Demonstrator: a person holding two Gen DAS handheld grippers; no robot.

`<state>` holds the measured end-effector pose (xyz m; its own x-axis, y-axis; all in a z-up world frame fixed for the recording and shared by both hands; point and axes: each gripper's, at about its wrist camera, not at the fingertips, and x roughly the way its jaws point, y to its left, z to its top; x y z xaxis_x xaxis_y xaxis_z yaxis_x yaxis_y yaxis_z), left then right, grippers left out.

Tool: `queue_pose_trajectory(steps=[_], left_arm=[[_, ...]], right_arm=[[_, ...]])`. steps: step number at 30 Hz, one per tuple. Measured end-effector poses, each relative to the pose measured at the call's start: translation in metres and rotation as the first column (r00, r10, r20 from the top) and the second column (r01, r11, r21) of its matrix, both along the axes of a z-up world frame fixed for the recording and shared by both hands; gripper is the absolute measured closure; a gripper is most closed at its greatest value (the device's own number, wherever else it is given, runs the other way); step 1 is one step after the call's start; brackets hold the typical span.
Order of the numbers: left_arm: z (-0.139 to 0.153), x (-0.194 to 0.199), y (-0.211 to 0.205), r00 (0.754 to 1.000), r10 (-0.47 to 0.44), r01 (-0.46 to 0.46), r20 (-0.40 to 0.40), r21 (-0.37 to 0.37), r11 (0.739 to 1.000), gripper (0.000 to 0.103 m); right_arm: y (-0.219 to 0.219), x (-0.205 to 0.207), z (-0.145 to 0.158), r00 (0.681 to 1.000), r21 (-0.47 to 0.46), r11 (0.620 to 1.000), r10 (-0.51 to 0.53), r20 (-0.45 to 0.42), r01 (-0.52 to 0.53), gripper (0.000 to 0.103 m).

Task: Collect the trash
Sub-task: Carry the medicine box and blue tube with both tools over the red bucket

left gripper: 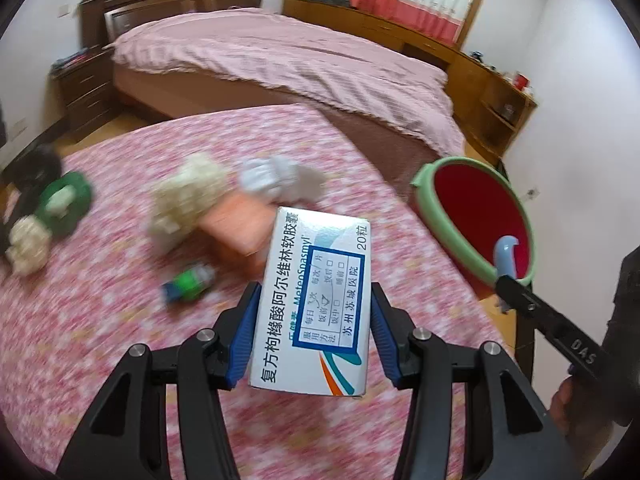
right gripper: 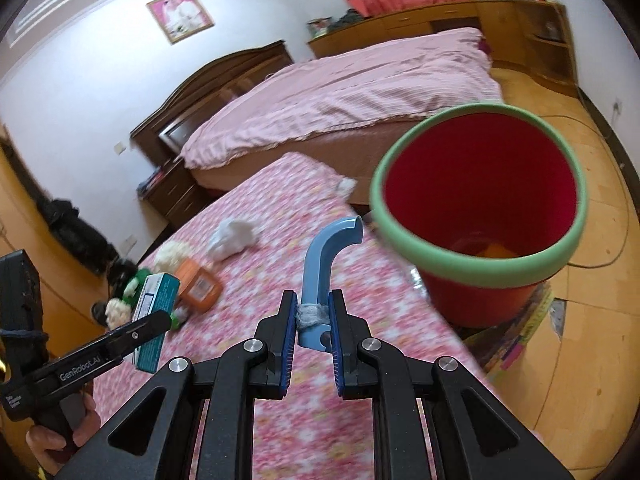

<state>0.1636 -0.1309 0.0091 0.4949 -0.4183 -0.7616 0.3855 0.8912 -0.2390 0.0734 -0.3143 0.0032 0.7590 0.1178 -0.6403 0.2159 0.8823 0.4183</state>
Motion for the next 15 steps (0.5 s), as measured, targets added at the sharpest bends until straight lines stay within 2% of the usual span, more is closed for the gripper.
queue_pose_trajectory(steps=[15], left_arm=[[0.009, 0.028, -0.122, 0.978, -0.205, 0.207, 0.045, -0.046, 0.977, 0.051]], right_arm=[[-0.092, -0.005, -0.005, 0.982, 0.022, 0.982, -0.187, -0.015, 0.187, 0.088]])
